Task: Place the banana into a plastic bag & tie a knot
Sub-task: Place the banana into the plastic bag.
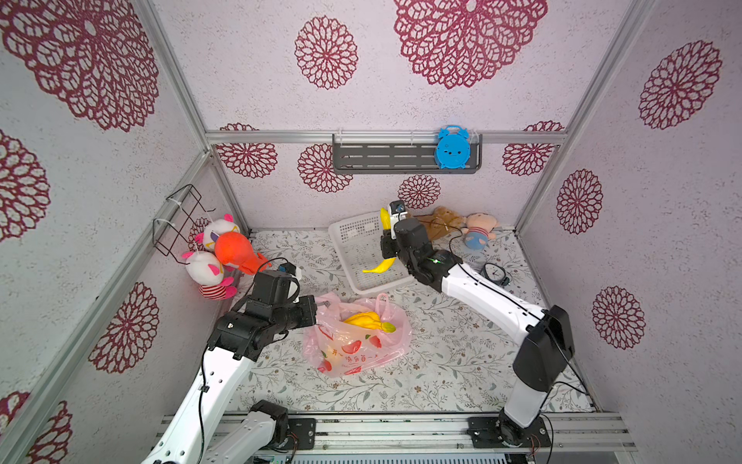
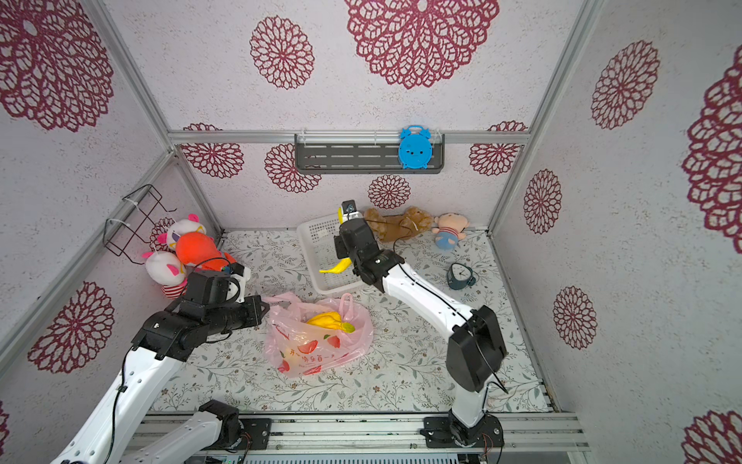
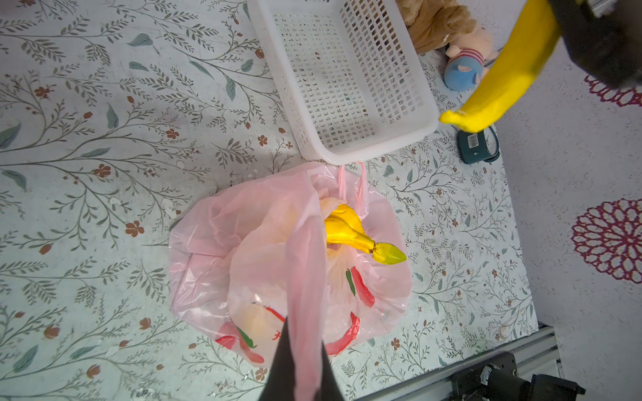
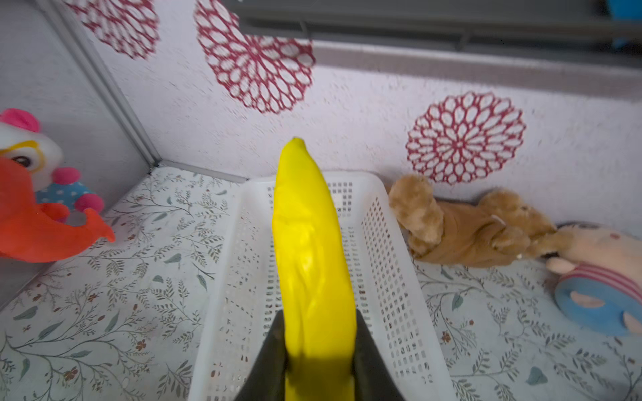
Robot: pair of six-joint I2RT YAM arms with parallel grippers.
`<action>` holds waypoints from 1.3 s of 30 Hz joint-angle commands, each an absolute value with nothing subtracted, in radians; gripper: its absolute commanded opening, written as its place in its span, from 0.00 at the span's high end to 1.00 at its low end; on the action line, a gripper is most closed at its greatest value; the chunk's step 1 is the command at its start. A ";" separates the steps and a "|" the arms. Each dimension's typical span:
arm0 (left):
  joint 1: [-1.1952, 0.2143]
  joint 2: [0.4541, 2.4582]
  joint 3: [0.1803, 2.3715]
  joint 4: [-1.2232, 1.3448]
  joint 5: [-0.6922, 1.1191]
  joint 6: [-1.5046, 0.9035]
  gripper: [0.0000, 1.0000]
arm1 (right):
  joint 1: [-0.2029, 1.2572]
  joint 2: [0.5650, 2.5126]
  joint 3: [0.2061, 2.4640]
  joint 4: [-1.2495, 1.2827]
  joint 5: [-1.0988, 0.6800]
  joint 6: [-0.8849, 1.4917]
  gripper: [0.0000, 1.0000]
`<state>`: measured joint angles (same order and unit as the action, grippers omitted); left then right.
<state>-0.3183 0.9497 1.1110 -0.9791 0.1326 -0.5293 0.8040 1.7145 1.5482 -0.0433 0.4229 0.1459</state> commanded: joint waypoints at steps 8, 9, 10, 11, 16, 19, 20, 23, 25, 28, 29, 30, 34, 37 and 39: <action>-0.326 0.983 1.176 -1.011 0.118 -0.547 1.00 | 1.079 1.696 1.241 0.505 0.754 -0.220 1.00; -0.325 0.983 1.183 -1.011 0.122 -0.549 1.00 | 1.102 1.710 1.229 0.533 0.774 -0.241 1.00; -0.326 0.983 1.188 -1.012 0.125 -0.550 1.00 | 1.122 1.722 1.218 0.561 0.793 -0.262 1.00; -0.326 0.985 1.195 -1.016 0.126 -0.549 1.00 | 1.146 1.739 1.207 0.595 0.815 -0.287 1.00; -0.325 0.997 1.228 -1.036 0.125 -0.551 1.00 | 1.259 1.827 1.175 0.725 0.899 -0.387 1.00; -0.325 0.998 1.237 -1.040 0.125 -0.554 1.00 | 1.295 1.874 1.180 0.737 0.933 -0.394 1.00; -0.325 0.999 1.239 -1.042 0.124 -0.555 1.00 | 1.307 1.880 1.173 0.742 0.940 -0.392 1.00; -0.324 0.997 1.241 -1.045 0.116 -0.558 1.00 | 1.332 1.871 1.138 0.736 0.935 -0.361 0.98; -0.325 0.998 1.242 -1.046 0.115 -0.558 1.00 | 1.335 1.851 1.118 0.690 0.906 -0.308 0.90; -0.325 0.999 1.247 -1.048 0.117 -0.559 1.00 | 1.332 1.826 1.109 0.591 0.850 -0.252 0.70; -0.325 0.996 1.247 -1.050 0.114 -0.558 1.00 | 1.332 1.811 1.108 0.553 0.835 -0.240 0.55; -0.325 0.994 1.247 -1.052 0.114 -0.559 1.00 | 1.329 1.791 1.109 0.519 0.814 -0.229 0.44; -0.325 0.989 1.243 -1.054 0.113 -0.556 1.00 | 1.267 1.665 1.141 0.277 0.631 -0.107 0.16; -0.325 0.987 1.236 -1.050 0.120 -0.555 1.00 | 1.184 1.587 1.182 0.102 0.470 -0.006 0.05; -0.325 0.985 1.232 -1.050 0.122 -0.556 1.00 | 1.113 1.557 1.213 -0.005 0.368 0.068 0.03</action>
<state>-0.3183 0.9966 1.2221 -1.0451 0.1207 -0.5545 1.2041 1.6356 1.1576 0.1864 0.5468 -0.0811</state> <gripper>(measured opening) 0.048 0.964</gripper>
